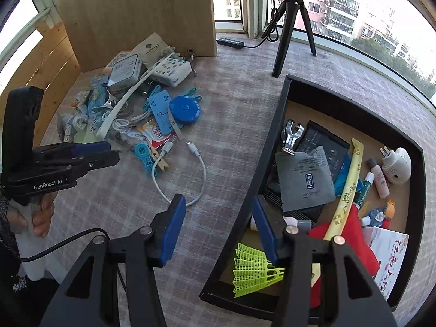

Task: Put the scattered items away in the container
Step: 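Grasp the blue clothespin with the left gripper while the right grasps the white USB cable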

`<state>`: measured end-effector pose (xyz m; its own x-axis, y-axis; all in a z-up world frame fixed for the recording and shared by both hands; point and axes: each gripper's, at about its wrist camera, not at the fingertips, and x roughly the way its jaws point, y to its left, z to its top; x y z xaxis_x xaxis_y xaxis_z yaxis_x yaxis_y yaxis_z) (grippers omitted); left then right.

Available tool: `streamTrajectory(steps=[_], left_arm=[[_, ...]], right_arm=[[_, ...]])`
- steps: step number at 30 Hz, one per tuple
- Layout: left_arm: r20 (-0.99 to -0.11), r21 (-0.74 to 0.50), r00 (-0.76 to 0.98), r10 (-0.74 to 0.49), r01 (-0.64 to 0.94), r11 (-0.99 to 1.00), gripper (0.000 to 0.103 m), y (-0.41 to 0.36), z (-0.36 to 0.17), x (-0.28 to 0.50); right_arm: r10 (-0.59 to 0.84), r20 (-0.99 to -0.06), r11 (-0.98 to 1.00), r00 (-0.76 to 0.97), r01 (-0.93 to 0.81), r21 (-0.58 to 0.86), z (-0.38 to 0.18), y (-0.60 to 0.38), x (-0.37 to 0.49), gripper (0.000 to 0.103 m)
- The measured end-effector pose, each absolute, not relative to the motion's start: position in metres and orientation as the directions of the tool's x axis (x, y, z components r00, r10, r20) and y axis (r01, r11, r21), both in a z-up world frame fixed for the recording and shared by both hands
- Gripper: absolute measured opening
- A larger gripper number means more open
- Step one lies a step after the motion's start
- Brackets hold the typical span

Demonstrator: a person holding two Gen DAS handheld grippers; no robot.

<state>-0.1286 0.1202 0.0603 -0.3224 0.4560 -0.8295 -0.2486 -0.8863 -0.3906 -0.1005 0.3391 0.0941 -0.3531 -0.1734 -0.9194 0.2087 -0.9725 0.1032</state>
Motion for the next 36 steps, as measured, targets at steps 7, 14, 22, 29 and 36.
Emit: streamTrajectory(steps=[7, 14, 22, 29, 36], left_arm=[[-0.828, -0.422, -0.296, 0.477, -0.232, -0.876, 0.040, 0.129, 0.041, -0.134], [-0.826, -0.424, -0.289, 0.484, -0.246, -0.871, 0.039, 0.141, 0.038, -0.141], [-0.827, -0.450, -0.251, 0.503, -0.243, -0.860, 0.023, 0.149, 0.030, -0.148], [-0.817, -0.473, -0.232, 0.528, -0.255, -0.843, 0.007, 0.152, 0.026, -0.147], [-0.811, -0.491, -0.219, 0.543, -0.251, -0.834, 0.006, 0.149, 0.026, -0.143]], right_arm=[[-0.196, -0.943, -0.952, -0.270, 0.283, 0.117, 0.057, 0.295, -0.107, 0.050], [-0.194, -0.948, -0.950, -0.251, 0.290, 0.118, 0.042, 0.283, -0.111, 0.049], [-0.189, -0.956, -0.952, -0.226, 0.282, 0.122, 0.028, 0.281, -0.116, 0.048], [-0.197, -0.958, -0.955, -0.210, 0.263, 0.139, 0.020, 0.284, -0.118, 0.039], [-0.205, -0.959, -0.960, -0.198, 0.230, 0.157, 0.019, 0.290, -0.115, 0.012]])
